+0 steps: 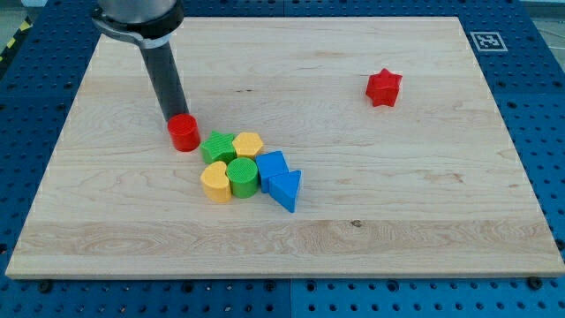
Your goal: Move the arm towards the red circle
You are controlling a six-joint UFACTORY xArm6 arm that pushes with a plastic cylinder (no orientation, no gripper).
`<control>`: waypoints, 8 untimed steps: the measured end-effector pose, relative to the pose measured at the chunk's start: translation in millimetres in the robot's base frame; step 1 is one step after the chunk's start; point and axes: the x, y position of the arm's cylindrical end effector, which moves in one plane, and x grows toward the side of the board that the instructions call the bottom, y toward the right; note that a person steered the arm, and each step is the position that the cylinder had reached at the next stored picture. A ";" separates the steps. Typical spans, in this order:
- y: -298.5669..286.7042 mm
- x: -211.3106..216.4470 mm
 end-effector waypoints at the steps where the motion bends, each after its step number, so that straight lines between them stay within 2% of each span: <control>1: 0.0 16.2; 3: -43.5 19.7; 6: -45.2 22.3; 7: -42.7 -4.6; 8: -27.0 -6.5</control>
